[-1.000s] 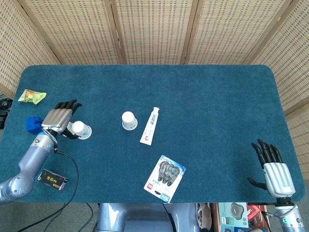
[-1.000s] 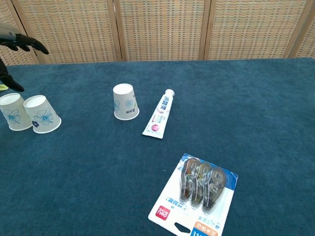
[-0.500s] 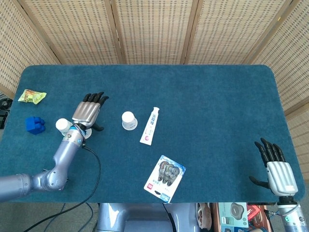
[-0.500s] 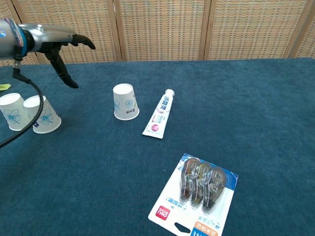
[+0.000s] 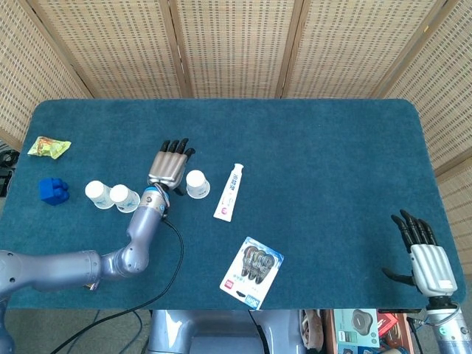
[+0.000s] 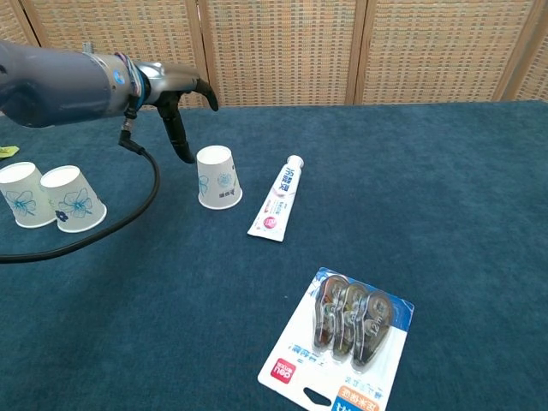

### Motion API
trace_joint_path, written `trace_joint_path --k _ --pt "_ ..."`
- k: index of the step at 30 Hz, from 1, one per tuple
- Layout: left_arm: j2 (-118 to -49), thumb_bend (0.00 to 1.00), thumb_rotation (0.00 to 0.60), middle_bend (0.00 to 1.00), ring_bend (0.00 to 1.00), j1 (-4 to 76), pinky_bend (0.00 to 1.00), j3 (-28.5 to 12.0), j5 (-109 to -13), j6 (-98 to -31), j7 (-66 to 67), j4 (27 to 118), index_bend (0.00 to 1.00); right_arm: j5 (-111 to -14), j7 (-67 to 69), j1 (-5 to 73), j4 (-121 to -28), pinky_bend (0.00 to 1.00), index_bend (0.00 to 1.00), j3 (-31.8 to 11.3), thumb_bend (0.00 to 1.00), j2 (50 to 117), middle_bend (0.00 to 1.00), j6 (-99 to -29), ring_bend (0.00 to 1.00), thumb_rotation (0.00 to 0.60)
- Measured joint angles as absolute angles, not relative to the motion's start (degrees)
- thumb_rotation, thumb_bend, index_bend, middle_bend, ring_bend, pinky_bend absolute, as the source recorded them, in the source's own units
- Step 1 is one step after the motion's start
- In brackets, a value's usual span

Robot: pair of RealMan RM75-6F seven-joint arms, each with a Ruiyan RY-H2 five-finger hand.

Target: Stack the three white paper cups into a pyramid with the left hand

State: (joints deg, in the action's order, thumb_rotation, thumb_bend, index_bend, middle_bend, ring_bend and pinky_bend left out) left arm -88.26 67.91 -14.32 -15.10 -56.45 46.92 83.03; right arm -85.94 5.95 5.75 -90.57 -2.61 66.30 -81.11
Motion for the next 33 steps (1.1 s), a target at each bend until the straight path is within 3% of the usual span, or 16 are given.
trace_joint_path --k 19,26,33 --pt "-97.44 0.16 0.6 0.0 0.0 72.22 0.0 -14.76 -8.66 -53.03 52.43 69.43 0.28 -85.26 9.81 5.89 -89.47 0.0 0.0 -3.05 0.0 65.51 0.0 -80.69 0.0 0.6" --pt "-100.02 0.16 0.6 0.0 0.0 72.39 0.0 -14.98 -9.16 -51.94 52.49 66.28 0.44 -85.08 10.13 5.87 -89.46 0.0 0.0 -3.11 0.0 65.44 0.0 -80.66 0.0 0.6" --pt "-99.88 0.16 0.6 0.0 0.0 71.47 0.0 -14.73 -10.18 -52.24 52.42 66.48 0.47 -85.07 10.32 5.74 -89.68 0.0 0.0 -3.12 0.0 65.24 0.0 -80.86 0.0 0.6"
